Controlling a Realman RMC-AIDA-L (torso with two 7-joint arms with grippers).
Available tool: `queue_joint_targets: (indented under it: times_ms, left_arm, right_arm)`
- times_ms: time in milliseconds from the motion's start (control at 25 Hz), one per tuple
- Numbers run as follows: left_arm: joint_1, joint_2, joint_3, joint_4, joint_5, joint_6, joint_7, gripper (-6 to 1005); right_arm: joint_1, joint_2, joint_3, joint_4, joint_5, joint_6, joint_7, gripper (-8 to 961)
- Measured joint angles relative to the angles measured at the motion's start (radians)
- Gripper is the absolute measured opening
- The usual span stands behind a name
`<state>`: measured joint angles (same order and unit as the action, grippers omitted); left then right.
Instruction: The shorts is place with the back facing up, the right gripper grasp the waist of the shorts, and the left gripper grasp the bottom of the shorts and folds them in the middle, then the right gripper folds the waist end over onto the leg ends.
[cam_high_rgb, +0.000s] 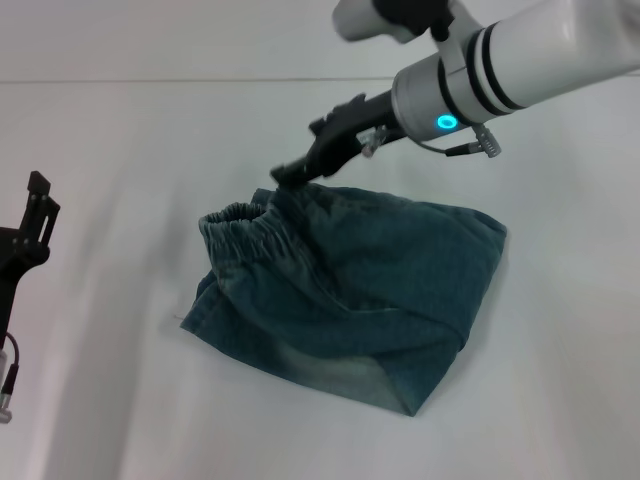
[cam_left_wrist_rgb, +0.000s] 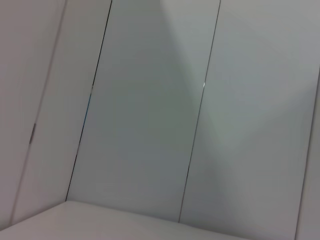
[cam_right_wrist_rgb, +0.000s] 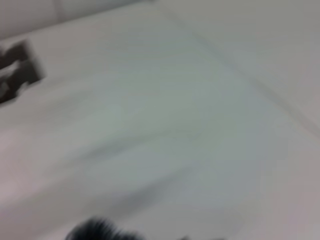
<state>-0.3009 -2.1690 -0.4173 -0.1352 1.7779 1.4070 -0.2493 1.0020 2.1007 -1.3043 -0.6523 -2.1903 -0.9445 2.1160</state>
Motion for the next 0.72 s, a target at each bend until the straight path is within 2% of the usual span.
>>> queue_joint_targets:
  times_ms: [80,200,320,400,560,640,720]
  left_arm:
    - [0.004,0.0,0.0,0.001,0.0,0.004,-0.004,770]
    - [0.01,0.001,0.0,0.005,0.0,0.012,-0.017,770]
    - [0.012,0.002,0.0,0.021,0.0,0.016,-0.052,770]
    - [0.015,0.002,0.0,0.028,0.001,0.021,-0.072,769]
    - [0.024,0.003,0.04,0.056,0.008,0.064,-0.12,769]
    - [0.027,0.004,0.108,0.11,0.01,0.107,-0.19,769]
    - [0.03,0.005,0.199,0.195,0.01,0.165,-0.305,769]
  right_arm:
    - [-0.033,-0.001,0.003,-0.01,0.053,0.051,-0.004,948]
    - [-0.136,-0.008,0.027,-0.091,0.169,0.115,-0.031,948]
    - [-0.252,-0.011,0.058,-0.187,0.312,0.074,-0.141,947]
    - [-0.311,-0.012,0.085,-0.226,0.399,-0.005,-0.22,947]
    - [-0.397,-0.018,0.217,-0.246,0.477,-0.268,-0.332,947]
    - [-0.436,-0.026,0.301,-0.242,0.482,-0.403,-0.38,947]
    - [-0.48,-0.042,0.381,-0.23,0.478,-0.53,-0.427,947]
